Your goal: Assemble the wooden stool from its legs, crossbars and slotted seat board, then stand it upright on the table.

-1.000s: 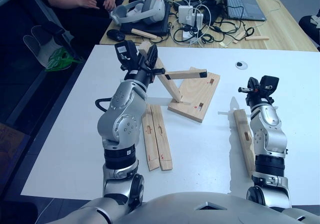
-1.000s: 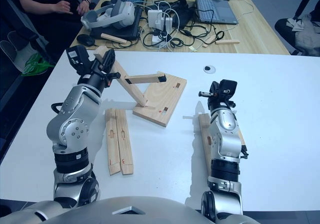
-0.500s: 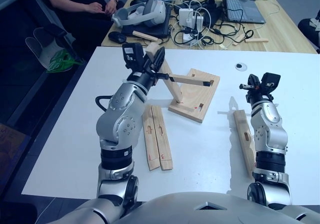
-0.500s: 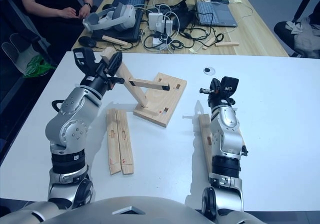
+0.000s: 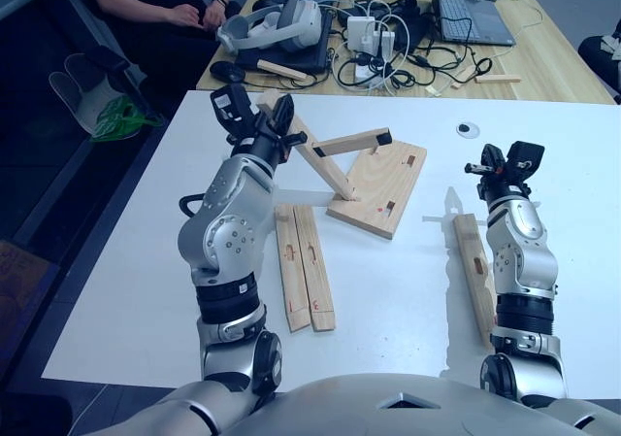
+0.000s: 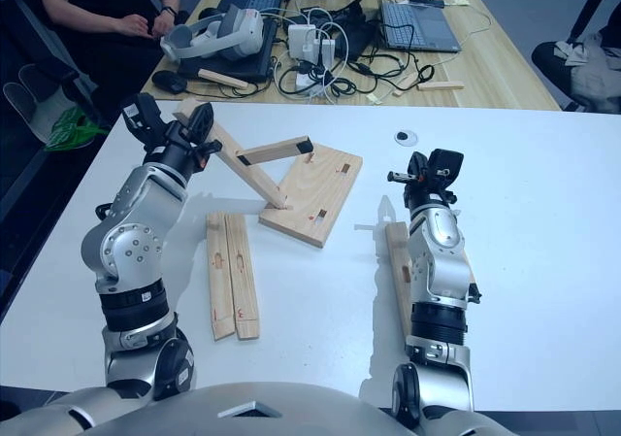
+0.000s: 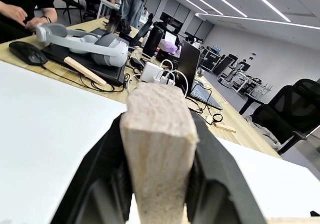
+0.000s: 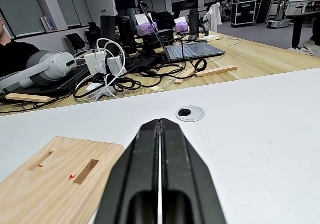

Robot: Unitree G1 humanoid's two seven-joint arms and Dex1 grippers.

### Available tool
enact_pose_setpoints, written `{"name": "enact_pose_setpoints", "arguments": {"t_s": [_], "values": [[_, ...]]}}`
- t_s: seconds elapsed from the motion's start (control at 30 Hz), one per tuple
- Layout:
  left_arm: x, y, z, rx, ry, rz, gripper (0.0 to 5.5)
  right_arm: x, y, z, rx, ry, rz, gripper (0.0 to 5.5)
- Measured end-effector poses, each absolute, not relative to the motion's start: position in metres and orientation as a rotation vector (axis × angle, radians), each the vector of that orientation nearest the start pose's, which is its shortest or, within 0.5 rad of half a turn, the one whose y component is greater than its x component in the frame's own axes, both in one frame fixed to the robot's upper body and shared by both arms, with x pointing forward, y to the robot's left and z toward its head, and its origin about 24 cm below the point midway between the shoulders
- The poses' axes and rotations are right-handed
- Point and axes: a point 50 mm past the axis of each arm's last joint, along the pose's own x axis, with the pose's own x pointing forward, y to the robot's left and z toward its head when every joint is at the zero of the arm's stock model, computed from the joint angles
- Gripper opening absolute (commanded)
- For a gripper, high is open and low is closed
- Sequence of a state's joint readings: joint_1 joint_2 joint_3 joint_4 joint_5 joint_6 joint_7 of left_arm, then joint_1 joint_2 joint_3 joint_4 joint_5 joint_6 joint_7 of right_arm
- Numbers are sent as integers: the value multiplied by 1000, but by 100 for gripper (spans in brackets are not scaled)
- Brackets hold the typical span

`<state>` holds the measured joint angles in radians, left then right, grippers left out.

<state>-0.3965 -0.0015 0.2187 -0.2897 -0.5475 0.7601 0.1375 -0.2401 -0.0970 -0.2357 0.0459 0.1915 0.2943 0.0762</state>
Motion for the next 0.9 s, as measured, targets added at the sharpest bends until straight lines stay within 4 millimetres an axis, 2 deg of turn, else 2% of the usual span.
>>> {"name": "enact_pose_setpoints", "arguments": {"t_s": [0.33,0.57,0.7,0.9], "values": [[313,142,149,-451,114,-199,102,296,-201,70,150,81,-64,0],[321,128,157,-296,116,-343,102,296,-199,68,150,91,-58,0],[312,119,154,-207,109,-388,102,297,-199,68,151,92,-59,0],[289,107,140,-192,47,-351,102,297,-199,68,151,92,-58,0]]}}
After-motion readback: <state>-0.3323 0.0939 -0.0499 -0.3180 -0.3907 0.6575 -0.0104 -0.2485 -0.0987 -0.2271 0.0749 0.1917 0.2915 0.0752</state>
